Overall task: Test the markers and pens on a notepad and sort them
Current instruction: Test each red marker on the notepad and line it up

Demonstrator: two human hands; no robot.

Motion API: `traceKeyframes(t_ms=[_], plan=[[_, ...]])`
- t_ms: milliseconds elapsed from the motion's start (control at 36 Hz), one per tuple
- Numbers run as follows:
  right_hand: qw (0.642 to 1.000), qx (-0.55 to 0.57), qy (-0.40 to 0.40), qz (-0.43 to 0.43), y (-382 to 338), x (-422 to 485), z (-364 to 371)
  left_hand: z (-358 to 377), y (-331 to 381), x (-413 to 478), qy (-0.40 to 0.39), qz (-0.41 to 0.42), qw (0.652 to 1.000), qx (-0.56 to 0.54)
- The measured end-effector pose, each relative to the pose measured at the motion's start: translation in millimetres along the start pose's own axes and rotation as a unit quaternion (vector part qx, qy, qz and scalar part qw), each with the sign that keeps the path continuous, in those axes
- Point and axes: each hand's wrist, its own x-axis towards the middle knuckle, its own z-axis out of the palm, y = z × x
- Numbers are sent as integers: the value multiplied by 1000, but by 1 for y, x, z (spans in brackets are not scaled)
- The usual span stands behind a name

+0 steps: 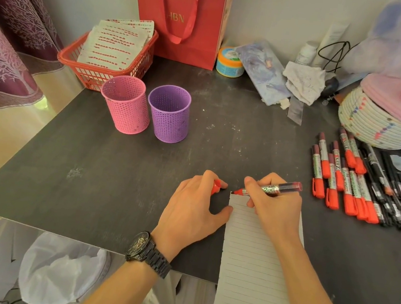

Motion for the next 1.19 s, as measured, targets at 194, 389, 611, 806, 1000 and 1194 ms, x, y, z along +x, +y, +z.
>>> traceKeyframes(t_ms=[194,389,611,806,1000,1194], plan=[[1000,-15,-4,-5,-1,-1,1,1,-1,0,5,3,1000,3],[1000,-19,-3,-8,0,0,1,2,-1,1,3,-2,1000,1],[1000,-9,3,-10,1,0,1,3,-2,2,-3,-10,1000,2],[1000,-4,4,-6,2,0,1,3,-2,1,-6,-13,1000,3],[1000,-4,5,-9,3,2,2,2,-1,1,-13,-17,1000,-4],[1000,1,4,-5,5,2,2,0,1,1,-9,-17,1000,-2]])
